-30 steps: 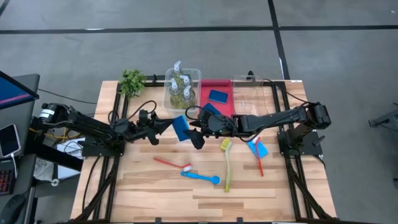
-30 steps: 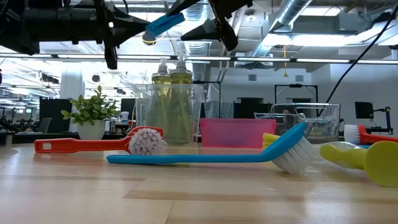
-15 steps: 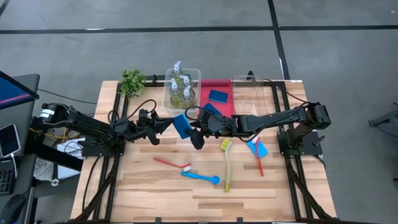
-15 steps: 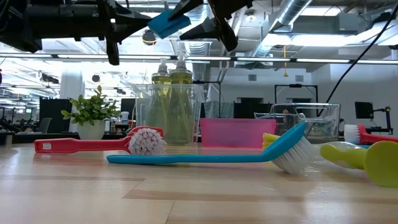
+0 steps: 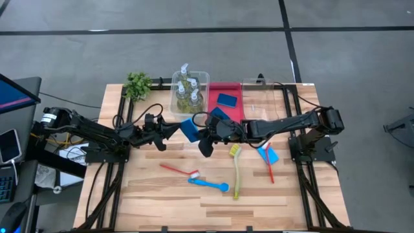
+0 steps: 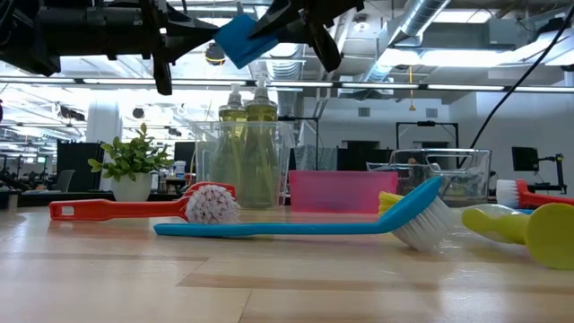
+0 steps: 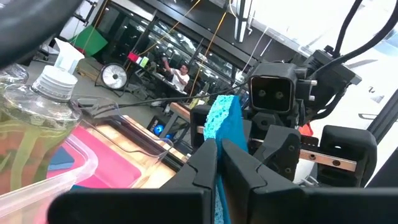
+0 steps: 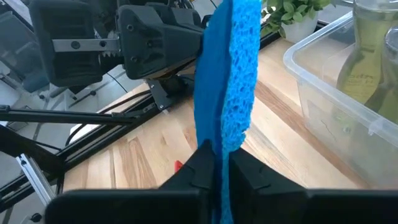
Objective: Pick & Place Kitchen Sink Supplies
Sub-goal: Put the blue sponge into the red bin
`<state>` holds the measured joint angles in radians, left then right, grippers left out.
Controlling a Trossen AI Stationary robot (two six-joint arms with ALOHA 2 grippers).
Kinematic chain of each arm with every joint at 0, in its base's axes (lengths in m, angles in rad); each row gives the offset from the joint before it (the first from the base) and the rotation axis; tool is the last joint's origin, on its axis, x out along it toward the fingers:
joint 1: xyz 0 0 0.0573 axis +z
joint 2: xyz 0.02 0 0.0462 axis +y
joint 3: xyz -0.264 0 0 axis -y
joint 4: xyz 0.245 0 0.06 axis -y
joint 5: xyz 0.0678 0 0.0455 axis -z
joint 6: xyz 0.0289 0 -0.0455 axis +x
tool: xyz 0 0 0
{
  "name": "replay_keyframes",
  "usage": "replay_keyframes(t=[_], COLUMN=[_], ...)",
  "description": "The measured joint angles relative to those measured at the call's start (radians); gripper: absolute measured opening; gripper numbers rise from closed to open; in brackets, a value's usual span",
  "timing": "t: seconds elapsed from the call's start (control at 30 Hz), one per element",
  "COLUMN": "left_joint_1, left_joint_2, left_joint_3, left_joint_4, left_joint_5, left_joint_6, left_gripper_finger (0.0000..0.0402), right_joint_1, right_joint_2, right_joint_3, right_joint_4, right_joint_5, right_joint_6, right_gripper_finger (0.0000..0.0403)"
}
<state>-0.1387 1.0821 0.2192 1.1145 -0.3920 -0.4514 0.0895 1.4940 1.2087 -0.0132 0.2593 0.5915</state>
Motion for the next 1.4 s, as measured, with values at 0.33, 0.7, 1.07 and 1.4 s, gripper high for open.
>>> replay_keyframes(t=[0.33,0.7,1.07,1.4], left_joint_1=[0.0,0.0,0.0,0.009], left_joint_2=[0.0,0.0,0.0,0.0], left_joint_3=[0.001,-0.002,-0.003,-0.003], left_joint_4=[-0.029,-0.047,-0.053,-0.053], left_joint_5=[0.0,0.002,0.0,-0.008], left_joint_6=[-0.002,0.014,0.054,0.054], left_gripper_finger=[0.0078,0.0143,0.0144,0.0144], right_joint_1=[0.0,-0.008,-0.027,-0.068], right_joint_2=[0.0,-0.028,-0.157,-0.3], right_joint_3=[0.0,-0.001,-0.001,0.0], right_joint_4=[-0.006,-0.048,-0.269,-0.632], right_joint_5=[-0.008,-0.007,0.08,0.298], right_joint_6=[-0.026,-0.055,-0.101,-0.105], right_gripper_finger=[0.0013,0.0005,0.0004,0.0008])
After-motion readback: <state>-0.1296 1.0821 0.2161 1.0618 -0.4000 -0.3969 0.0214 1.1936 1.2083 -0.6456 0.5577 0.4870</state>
